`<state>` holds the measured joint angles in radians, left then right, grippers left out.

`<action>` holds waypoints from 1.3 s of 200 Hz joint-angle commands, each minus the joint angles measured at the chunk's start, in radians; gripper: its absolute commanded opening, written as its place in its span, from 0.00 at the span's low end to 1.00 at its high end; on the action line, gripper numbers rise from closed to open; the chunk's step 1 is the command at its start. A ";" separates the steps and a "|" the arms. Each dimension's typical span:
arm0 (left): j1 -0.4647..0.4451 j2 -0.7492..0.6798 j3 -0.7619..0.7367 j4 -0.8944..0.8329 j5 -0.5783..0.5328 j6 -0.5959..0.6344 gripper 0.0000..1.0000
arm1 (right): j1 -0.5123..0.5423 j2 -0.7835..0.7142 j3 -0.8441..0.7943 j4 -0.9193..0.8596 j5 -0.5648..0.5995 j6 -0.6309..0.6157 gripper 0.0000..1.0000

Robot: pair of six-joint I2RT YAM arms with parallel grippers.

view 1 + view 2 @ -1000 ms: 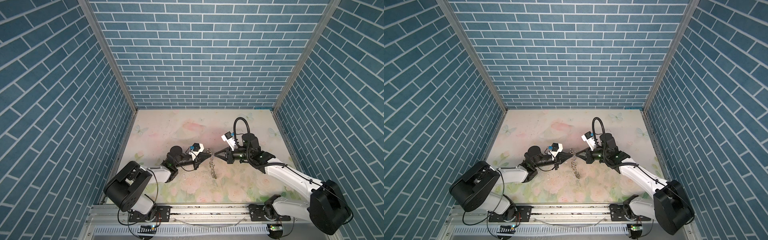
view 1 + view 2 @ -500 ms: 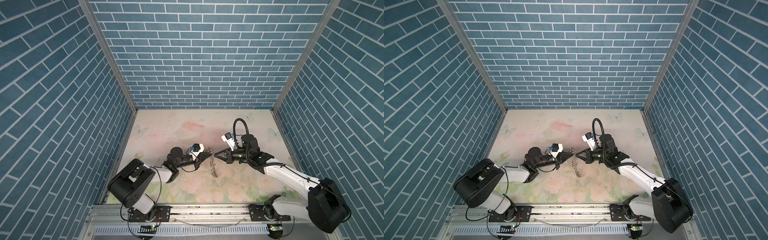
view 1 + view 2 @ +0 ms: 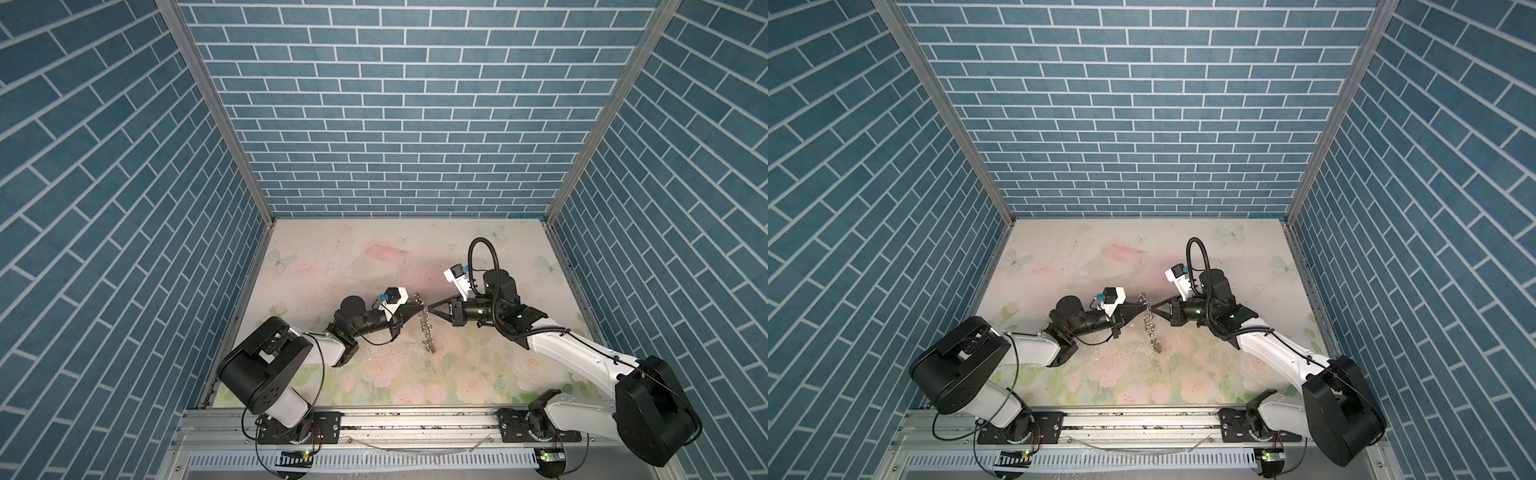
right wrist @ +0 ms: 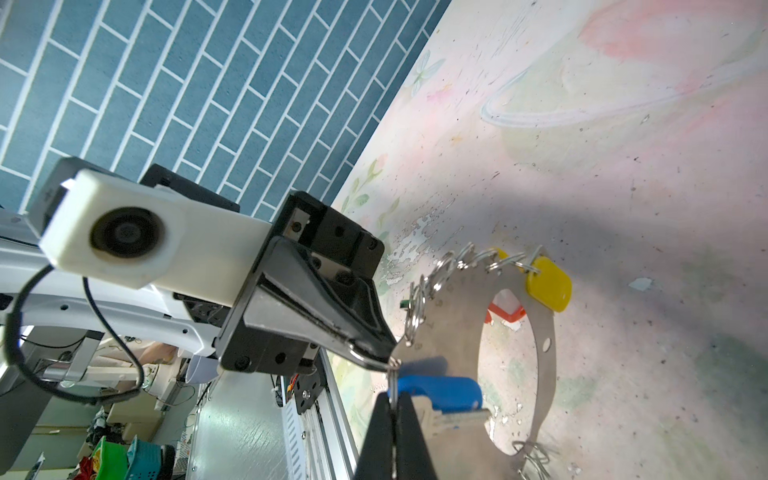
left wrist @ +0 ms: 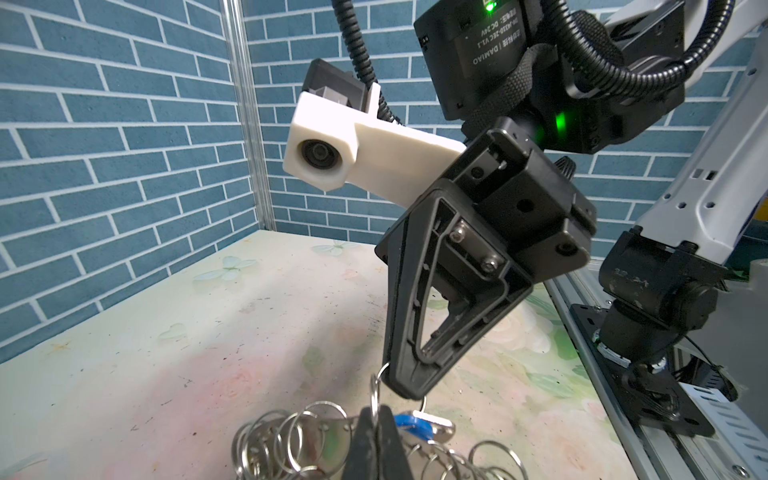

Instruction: Put the keys on the keyring

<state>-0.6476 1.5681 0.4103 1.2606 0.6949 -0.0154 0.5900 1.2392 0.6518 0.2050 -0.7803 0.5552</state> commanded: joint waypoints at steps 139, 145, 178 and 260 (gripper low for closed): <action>-0.030 -0.001 0.009 0.051 0.034 0.014 0.00 | 0.002 -0.028 0.011 -0.082 0.118 -0.053 0.00; -0.031 -0.007 0.010 0.027 0.043 0.029 0.00 | 0.002 -0.036 0.014 -0.085 0.121 -0.057 0.00; -0.030 -0.084 0.033 -0.245 0.071 0.169 0.00 | 0.001 -0.101 0.019 -0.138 0.141 -0.121 0.00; -0.030 -0.160 0.088 -0.565 0.138 0.313 0.00 | 0.002 -0.184 0.036 -0.303 0.177 -0.383 0.00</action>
<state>-0.6769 1.4265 0.4812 0.7956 0.7582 0.2497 0.6006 1.1156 0.6422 -0.0177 -0.6876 0.3424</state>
